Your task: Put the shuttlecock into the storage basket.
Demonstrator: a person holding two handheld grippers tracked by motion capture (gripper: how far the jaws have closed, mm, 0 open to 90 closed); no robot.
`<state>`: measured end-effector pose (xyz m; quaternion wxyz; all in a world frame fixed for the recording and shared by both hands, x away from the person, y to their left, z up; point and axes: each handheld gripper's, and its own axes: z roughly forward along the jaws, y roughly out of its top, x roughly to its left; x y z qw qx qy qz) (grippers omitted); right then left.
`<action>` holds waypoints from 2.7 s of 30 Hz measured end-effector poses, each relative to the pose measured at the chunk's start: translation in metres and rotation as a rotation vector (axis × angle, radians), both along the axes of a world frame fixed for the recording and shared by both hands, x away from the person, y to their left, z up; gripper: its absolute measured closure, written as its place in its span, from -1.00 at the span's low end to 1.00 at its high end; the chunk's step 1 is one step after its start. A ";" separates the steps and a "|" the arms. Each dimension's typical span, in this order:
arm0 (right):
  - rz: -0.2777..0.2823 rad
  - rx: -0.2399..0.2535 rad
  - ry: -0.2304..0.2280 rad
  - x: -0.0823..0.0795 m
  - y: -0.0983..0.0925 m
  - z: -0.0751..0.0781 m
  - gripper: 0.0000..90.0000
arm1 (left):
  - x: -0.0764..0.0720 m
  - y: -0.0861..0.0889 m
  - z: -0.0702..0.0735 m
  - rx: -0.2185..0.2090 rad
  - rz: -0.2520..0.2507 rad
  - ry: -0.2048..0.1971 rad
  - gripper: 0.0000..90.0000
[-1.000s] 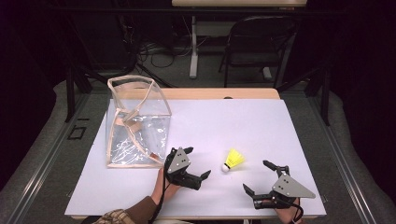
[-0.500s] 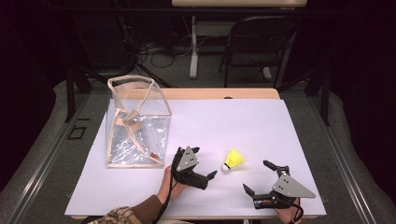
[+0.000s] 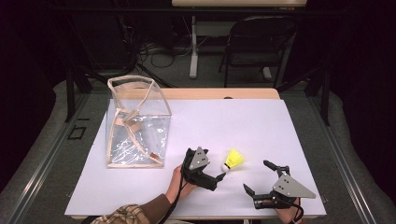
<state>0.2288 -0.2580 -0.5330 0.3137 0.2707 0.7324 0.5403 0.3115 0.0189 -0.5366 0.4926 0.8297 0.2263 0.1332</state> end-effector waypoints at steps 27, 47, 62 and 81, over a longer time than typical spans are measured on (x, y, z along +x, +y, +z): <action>-0.006 0.007 0.007 0.000 -0.001 0.000 -1.00 | 0.010 -0.028 -0.011 0.047 0.028 0.078 -1.00; -0.006 0.010 0.006 0.000 -0.001 -0.001 -1.00 | 0.016 -0.045 -0.021 0.121 0.086 0.127 -0.79; -0.004 0.006 0.011 0.001 -0.001 -0.001 -1.00 | 0.010 -0.055 -0.027 0.145 0.122 0.157 0.05; -0.003 -0.002 0.014 0.001 -0.001 -0.001 -1.00 | 0.010 -0.052 -0.027 0.115 0.147 0.185 0.44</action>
